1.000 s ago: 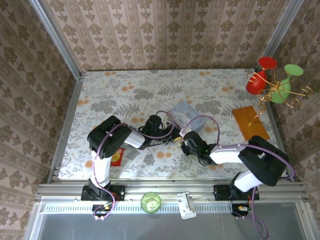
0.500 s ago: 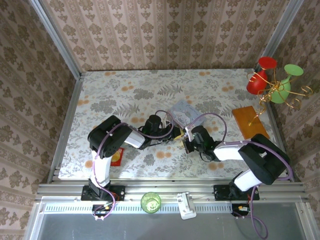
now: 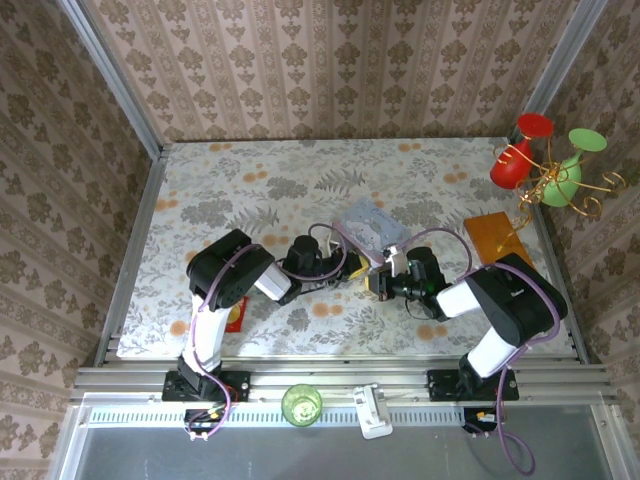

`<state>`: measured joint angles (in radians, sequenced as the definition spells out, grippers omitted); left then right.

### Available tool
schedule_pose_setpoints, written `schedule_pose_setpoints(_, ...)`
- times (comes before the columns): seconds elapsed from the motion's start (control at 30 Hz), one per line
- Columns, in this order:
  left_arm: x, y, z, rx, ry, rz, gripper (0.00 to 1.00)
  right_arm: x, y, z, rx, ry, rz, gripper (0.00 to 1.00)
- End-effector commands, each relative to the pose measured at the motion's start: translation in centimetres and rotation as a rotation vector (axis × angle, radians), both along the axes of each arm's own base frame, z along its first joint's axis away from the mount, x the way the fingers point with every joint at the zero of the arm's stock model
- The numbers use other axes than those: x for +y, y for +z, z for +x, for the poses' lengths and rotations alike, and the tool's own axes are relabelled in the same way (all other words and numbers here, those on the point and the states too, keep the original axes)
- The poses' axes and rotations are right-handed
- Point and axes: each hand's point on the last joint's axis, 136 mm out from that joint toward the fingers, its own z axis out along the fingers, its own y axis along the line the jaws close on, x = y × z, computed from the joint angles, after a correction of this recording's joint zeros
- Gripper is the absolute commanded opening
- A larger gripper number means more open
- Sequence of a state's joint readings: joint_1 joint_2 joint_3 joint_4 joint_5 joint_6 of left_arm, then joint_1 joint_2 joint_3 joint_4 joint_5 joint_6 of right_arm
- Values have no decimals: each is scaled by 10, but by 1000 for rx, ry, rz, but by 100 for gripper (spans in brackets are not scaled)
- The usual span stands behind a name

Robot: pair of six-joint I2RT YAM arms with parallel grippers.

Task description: Unlock the padlock with the key

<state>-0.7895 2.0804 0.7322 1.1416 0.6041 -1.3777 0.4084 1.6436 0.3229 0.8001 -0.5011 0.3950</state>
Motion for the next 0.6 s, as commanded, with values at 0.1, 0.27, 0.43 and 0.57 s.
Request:
schedule_pose_setpoints(0.1,-3,10,-39,-10,-145,-5,0,6,24,3,2,13,186,0)
schedule_pose_setpoints(0.27,3,11,-36,-9,-126,4,0,-15,-2,5,56,-79,2,21)
schedule_pose_setpoints(0.43,2,12,-35,-9,-119,7,0,-28,5,3,-5,-141,-79,24)
schedule_pose_setpoints(0.57,6,11,-33,-8,-110,21,0,-44,20,2,-85,-227,-134,25)
